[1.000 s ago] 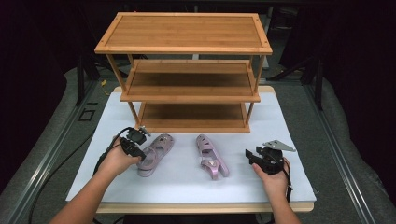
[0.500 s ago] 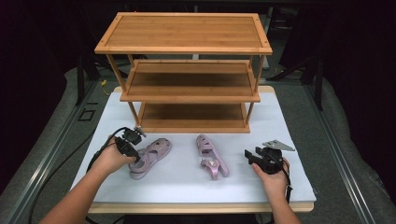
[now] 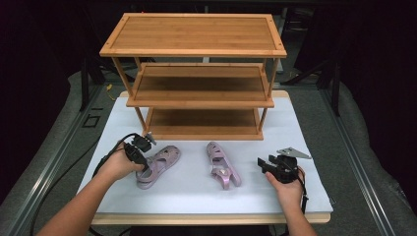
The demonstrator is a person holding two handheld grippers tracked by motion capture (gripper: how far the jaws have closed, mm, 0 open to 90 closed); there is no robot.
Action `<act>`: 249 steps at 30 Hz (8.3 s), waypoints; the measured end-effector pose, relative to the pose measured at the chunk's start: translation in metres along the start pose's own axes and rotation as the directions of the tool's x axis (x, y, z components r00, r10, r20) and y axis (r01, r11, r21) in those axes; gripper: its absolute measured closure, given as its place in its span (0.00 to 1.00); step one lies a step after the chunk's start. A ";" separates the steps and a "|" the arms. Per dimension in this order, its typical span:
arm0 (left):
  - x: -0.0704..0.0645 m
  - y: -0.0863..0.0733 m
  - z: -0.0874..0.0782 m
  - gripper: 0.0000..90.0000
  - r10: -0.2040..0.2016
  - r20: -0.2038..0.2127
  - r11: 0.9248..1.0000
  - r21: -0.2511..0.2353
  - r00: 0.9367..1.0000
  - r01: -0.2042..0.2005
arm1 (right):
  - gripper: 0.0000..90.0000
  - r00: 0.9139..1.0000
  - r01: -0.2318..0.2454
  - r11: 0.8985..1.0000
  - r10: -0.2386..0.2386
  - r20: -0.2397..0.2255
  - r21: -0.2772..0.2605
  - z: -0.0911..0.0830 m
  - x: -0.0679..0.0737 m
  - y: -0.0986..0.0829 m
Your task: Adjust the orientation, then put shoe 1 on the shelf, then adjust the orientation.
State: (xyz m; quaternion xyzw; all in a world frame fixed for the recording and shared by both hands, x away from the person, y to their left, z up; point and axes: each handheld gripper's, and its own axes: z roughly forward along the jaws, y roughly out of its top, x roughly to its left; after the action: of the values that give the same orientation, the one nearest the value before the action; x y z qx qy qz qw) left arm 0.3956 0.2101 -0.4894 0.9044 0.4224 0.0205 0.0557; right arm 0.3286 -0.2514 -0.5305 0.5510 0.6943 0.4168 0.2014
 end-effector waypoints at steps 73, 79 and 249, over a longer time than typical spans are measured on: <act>-0.019 -0.044 -0.104 0.92 -0.316 0.118 0.357 -0.904 0.941 0.233 | 0.54 0.998 -0.061 0.997 0.060 -0.006 -0.044 -0.006 -0.007 -0.001; -0.013 -0.014 -0.112 0.92 -0.304 0.128 0.371 -0.897 0.944 0.241 | 0.54 0.997 -0.073 0.997 0.073 -0.015 -0.040 -0.006 -0.009 -0.001; 0.007 -0.097 -0.008 0.54 -0.351 0.282 0.382 -0.827 0.893 0.412 | 0.83 0.961 0.227 0.973 -0.229 -0.153 -0.035 -0.001 0.069 0.005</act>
State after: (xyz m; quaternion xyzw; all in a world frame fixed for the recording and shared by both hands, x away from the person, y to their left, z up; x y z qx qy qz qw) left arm 0.3256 0.2780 -0.4932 0.6268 0.5466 0.1909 0.5214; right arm 0.3093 -0.1873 -0.5130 0.4315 0.7632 0.4384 0.1979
